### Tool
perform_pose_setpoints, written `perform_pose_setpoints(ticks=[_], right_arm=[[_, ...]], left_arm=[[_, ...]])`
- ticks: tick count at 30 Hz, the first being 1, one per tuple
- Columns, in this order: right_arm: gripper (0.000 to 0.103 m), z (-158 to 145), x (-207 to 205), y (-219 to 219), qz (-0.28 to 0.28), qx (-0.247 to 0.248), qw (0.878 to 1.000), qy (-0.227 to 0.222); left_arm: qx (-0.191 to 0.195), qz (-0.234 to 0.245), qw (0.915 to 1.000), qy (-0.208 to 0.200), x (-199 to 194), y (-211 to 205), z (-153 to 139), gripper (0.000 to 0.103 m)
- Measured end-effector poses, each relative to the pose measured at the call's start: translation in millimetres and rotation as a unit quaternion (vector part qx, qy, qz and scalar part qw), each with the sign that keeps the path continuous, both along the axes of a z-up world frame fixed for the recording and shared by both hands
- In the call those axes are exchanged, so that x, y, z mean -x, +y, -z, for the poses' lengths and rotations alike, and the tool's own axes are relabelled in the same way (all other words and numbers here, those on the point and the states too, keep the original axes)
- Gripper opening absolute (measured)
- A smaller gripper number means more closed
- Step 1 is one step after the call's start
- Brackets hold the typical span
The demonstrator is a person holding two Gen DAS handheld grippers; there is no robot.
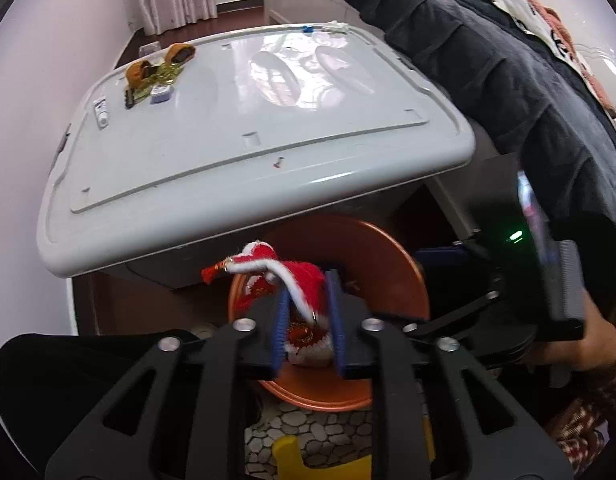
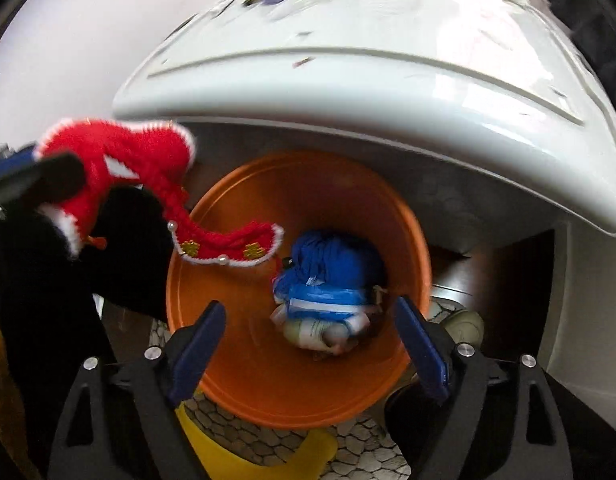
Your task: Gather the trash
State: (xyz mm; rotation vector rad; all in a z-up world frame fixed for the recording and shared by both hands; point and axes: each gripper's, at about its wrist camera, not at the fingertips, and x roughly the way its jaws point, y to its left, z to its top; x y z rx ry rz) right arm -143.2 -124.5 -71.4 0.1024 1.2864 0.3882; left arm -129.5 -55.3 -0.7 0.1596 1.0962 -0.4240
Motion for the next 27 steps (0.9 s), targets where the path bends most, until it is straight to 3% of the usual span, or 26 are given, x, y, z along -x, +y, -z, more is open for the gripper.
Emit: perform_pose_setpoints(ticks=[7,18,22,27], right_arm=[[0.090,-6.6,-3.7,-20.6,0.031,-0.010,0.999,-0.006],[0.090,-7.1,-9.7,-23.8,0.040,-0.017,0.999,-0.011],[0.090,-6.6,-10.6,-23.9,0.041,-0.018,0.999,-0.011],[0.090,-7.3,-11.6,-21.4,0.036,-0.016,0.999,-0.014]], left_arm=[[-0.038,-0.026,0.9964,-0.071,-10.6,-0.3,-19.9,0.070],[-0.057,-0.046,0.9917,-0.105,-38.8,-10.9,-36.4,0.072],[-0.073,-0.059,0.9881,-0.121,-48.5,-12.8,-37.8,0.087],[-0.094,-0.072,0.9823,-0.145,-63.0,-14.2,-41.5,0.088]])
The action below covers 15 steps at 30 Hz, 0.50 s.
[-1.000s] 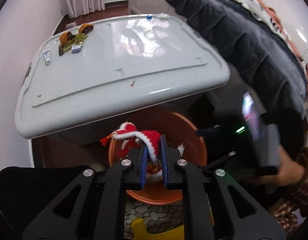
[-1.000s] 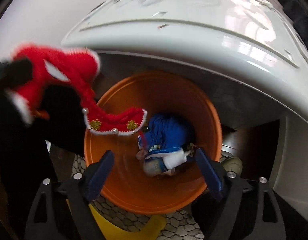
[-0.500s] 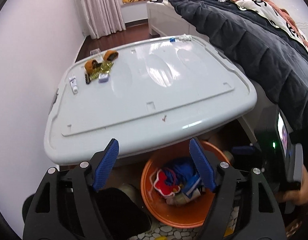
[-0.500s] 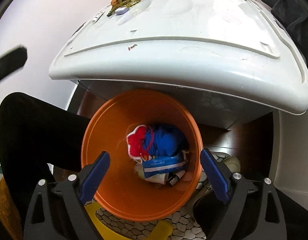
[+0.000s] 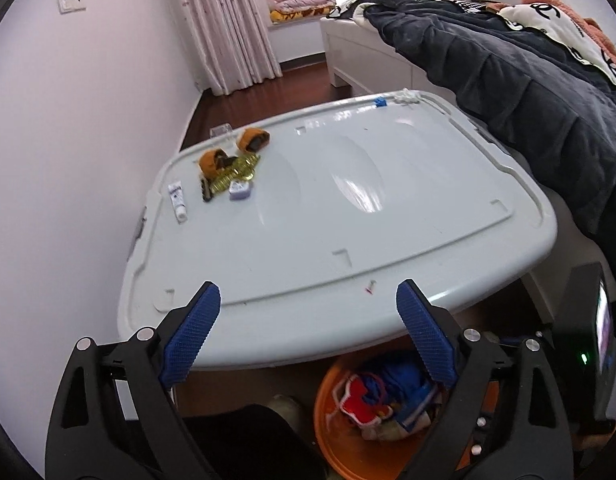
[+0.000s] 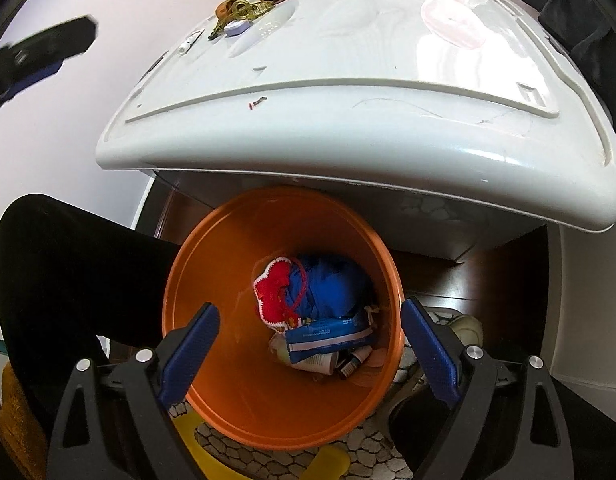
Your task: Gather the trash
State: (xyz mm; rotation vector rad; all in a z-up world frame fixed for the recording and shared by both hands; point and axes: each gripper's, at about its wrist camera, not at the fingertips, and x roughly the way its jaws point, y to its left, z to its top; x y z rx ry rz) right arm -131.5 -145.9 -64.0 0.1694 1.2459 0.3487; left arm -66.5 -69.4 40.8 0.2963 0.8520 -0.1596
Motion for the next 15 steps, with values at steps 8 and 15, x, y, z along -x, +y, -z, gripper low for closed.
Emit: perform_pose_setpoints(ticks=[8,15], right_arm=[[0.090,-17.1,-6.2,2.1,-0.006,0.001,1.000,-0.026],[0.091,-100.9,-55.0,-21.0,-0.005,0.042,0.991,-0.127]], left_arm=[[-0.014,-0.013,0.9989,-0.042,-27.5,0.2,-8.1,0.088],[-0.003,-0.035,0.9963,-0.079,-77.7,-4.1,-17.8,0.088]])
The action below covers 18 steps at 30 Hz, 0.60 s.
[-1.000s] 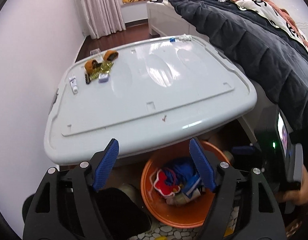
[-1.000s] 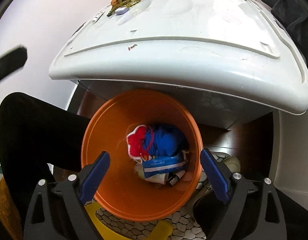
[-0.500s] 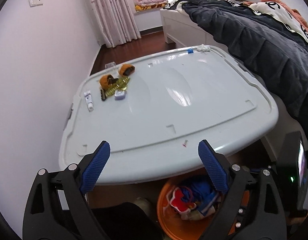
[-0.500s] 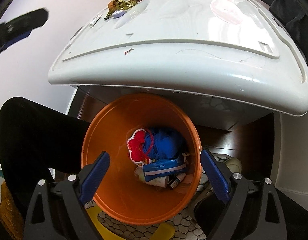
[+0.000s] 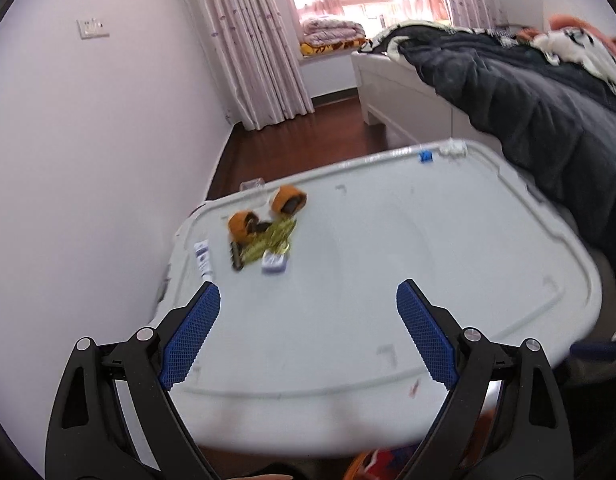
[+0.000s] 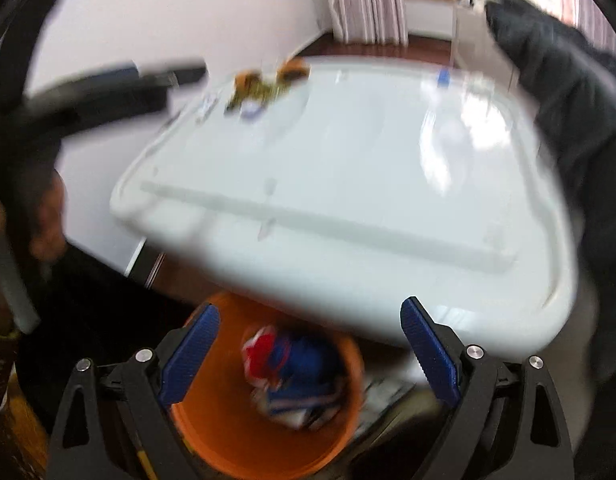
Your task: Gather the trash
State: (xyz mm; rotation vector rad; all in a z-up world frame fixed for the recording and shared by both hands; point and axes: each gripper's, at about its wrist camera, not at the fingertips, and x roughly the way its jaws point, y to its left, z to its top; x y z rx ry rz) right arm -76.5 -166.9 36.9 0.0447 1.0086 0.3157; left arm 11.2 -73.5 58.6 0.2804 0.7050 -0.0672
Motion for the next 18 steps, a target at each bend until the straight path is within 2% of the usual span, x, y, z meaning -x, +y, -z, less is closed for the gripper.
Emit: perform_pose_setpoints(ticks=[5,8,11,13,18], right_arm=[[0.093,-51.3,-51.9,-27.2,0.042,0.035,0.996,-0.068],[0.096,-69.8,-83.7,-40.6,0.074,0.006,0.992,-0.100],[0.096,-70.7,-97.1,-46.5,0.090,-0.029,0.988,-0.124],[0.096,-63.2,-98.4,-50.8,0.099,-0.056,0.985,-0.133],[0.096,-43.6,-107.9,-44.2,0.104,-0.069,0.988,-0.095]], left_arm=[[0.018,-0.016,0.9995,-0.018,-25.2,-0.9,-3.9,0.088],[0.030,-0.030,0.9990,-0.017,-31.9,2.7,1.9,0.093],[0.052,-0.034,0.9981,0.003,-39.5,5.1,8.4,0.093],[0.049,-0.044,0.9978,0.002,-42.1,7.0,10.2,0.093],[0.034,-0.068,0.9970,-0.013,-45.7,13.9,12.1,0.093]])
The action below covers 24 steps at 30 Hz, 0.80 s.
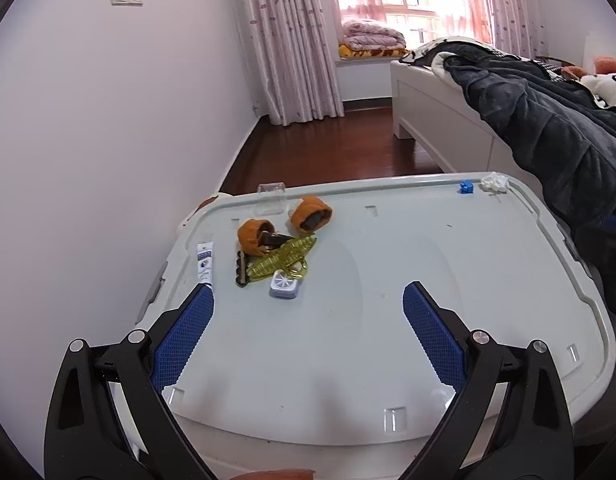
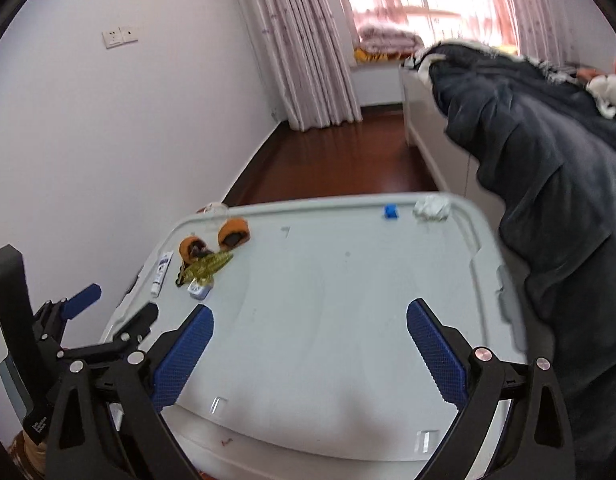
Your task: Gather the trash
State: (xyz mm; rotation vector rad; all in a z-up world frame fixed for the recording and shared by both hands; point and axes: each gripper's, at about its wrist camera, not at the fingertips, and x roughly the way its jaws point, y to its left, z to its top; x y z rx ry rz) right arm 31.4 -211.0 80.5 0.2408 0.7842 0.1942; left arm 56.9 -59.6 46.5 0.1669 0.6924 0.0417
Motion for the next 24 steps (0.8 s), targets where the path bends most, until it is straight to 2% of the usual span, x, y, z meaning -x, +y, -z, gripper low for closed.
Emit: perform_pose_setpoints(ticks=[3,5,8,14,17,24], right_arm=[[0.096,0.5,3.4,13.5,-0.014,0.032,0.999,-0.001],[0.096,-0.2,5.9,22.4,-0.027,0.042,0.999,-0.004],[0.096,0.8,8.1,26.8,-0.039,0.042,0.998,-0.004],[0.097,2.2,9.5,21.6,-0.033,0.042,0.999,-0.003],[0.097,3.8,10.0,19.2,-0.032,0.040,0.999,0.000],[0.097,5.5,11.5,19.9,-0.038,0.044,0.998,0.004]], left_arm=[[0.002,0.000,1.0000,-0.002,-0.2,0.8,1.5,0.093],[-0.010,0.010,0.9999,-0.001,-0.4,-2.3,4.7,0.093],[-0.031,0.013,0.9994,-0.004,0.3,-7.4,8.2,0.093],[-0.016,0.023,0.9992,-0.026,6.5,-9.6,4.8,0.093],[-0.025,0.021,0.9988,-0.035,6.8,-11.8,3.2,0.093],[-0.028,0.005,0.9991,-0.032,2.6,-8.9,6.0,0.093]])
